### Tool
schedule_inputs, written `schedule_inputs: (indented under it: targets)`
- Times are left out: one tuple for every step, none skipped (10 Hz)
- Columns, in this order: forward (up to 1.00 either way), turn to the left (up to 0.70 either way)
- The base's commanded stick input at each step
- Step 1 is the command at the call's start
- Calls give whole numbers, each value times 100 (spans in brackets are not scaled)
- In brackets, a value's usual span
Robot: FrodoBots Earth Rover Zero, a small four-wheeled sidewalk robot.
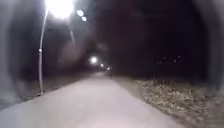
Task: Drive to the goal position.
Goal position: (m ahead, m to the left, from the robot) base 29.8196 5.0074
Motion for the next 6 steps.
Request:
schedule_inputs:
  targets:
    - [100,0]
    - [100,0]
    - [100,0]
    - [100,1]
    - [100,27]
    - [100,40]
